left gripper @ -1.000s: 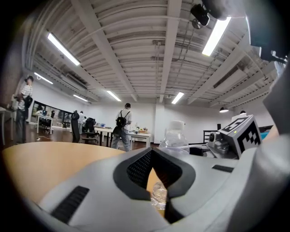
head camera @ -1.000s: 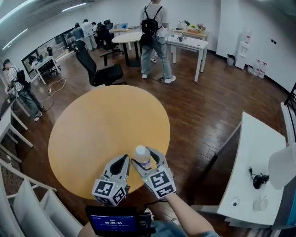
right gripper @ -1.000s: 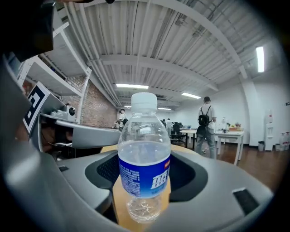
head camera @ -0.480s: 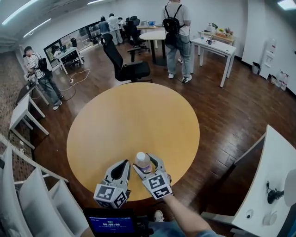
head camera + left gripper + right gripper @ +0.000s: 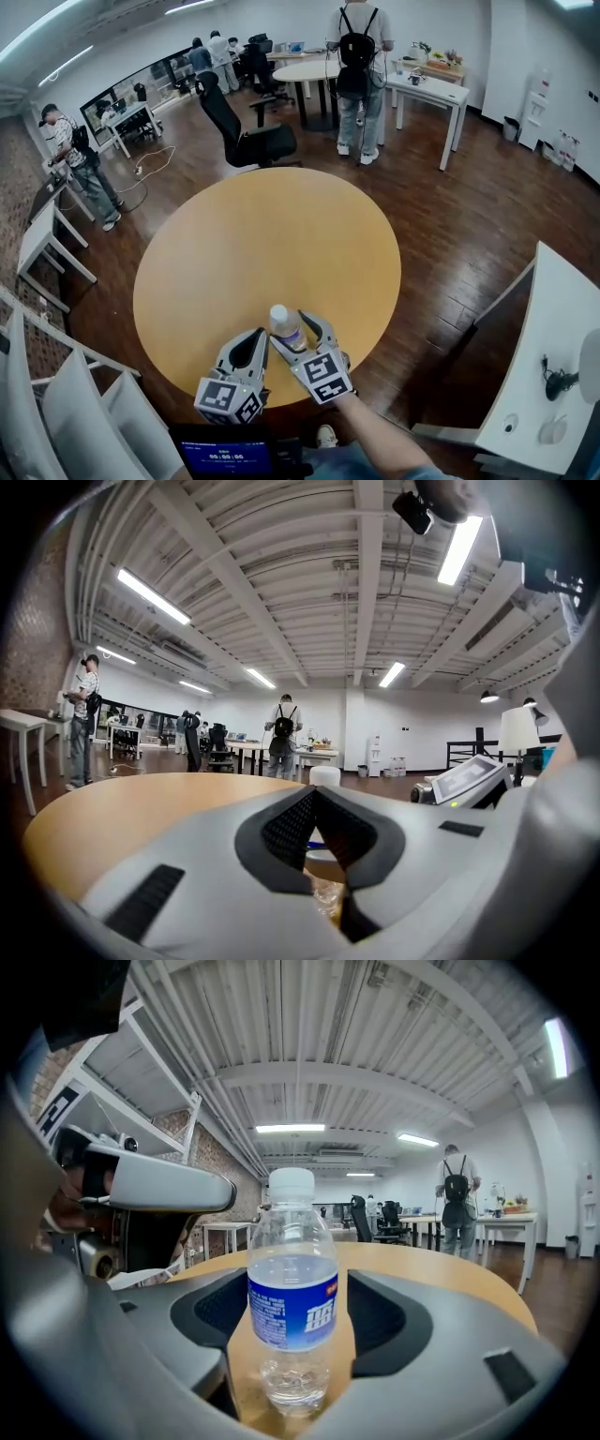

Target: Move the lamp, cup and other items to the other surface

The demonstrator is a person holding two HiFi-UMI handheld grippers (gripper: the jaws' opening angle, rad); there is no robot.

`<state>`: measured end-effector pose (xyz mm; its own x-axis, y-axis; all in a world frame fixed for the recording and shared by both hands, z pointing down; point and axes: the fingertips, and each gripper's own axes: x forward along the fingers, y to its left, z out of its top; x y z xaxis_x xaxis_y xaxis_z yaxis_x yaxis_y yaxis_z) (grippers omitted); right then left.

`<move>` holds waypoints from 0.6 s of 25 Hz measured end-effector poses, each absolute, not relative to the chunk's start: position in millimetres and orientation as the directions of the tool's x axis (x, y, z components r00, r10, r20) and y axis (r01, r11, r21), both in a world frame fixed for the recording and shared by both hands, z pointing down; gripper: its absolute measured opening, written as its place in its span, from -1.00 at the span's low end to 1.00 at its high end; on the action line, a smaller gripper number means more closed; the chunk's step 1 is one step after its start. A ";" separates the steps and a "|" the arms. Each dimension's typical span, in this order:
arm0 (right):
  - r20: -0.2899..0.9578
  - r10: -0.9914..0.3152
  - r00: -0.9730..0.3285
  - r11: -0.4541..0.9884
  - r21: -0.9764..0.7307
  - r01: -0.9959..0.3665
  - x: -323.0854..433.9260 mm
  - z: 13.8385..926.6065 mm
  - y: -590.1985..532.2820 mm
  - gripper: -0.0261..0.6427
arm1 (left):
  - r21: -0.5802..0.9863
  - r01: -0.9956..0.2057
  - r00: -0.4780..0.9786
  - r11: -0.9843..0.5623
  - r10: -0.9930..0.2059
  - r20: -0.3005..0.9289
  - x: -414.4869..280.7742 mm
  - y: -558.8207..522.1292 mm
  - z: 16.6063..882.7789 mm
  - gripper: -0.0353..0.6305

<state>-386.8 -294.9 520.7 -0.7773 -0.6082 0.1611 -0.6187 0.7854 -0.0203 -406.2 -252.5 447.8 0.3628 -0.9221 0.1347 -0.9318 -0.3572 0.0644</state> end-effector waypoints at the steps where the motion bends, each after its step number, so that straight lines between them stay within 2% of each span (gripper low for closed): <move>1: 0.159 -0.613 -0.774 0.782 -0.022 -0.623 -383.8 519.5 -292.8 0.09 | 0.065 -0.929 0.371 -0.365 -0.919 0.131 -404.0 -252.0 446.6 -0.85; 7: 0.138 -0.671 -0.729 0.738 0.027 -0.674 -348.5 506.2 -279.7 0.08 | 0.094 -0.885 0.464 -0.456 -0.880 0.099 -366.6 -250.4 440.7 -0.85; 8: 0.136 -0.686 -0.715 0.725 0.033 -0.688 -339.5 501.8 -278.7 -0.03 | 0.102 -0.869 0.492 -0.483 -0.865 0.096 -355.7 -251.5 439.1 -0.85; 9: 0.134 -0.702 -0.699 0.708 0.035 -0.705 -328.8 496.6 -277.5 -0.05 | 0.108 -0.852 0.521 -0.512 -0.848 0.095 -343.8 -252.4 437.4 -0.85; 10: 0.131 -0.721 -0.680 0.689 0.033 -0.724 -316.6 490.9 -275.8 -0.18 | 0.113 -0.834 0.549 -0.540 -0.830 0.094 -330.9 -253.3 436.0 -0.85; 11: 0.128 -0.742 -0.658 0.666 0.033 -0.745 -302.7 485.4 -274.1 -0.43 | 0.116 -0.816 0.577 -0.567 -0.811 0.094 -317.0 -254.4 434.8 -0.85; 12: 0.122 -0.764 -0.633 0.641 0.037 -0.766 -287.5 480.9 -273.2 -0.56 | 0.118 -0.797 0.603 -0.593 -0.792 0.094 -302.5 -256.1 434.4 -0.85; 15: 0.107 -0.830 -0.547 0.554 0.049 -0.831 -235.7 472.2 -271.4 -0.67 | 0.110 -0.740 0.672 -0.663 -0.735 0.090 -257.7 -263.9 439.5 -0.85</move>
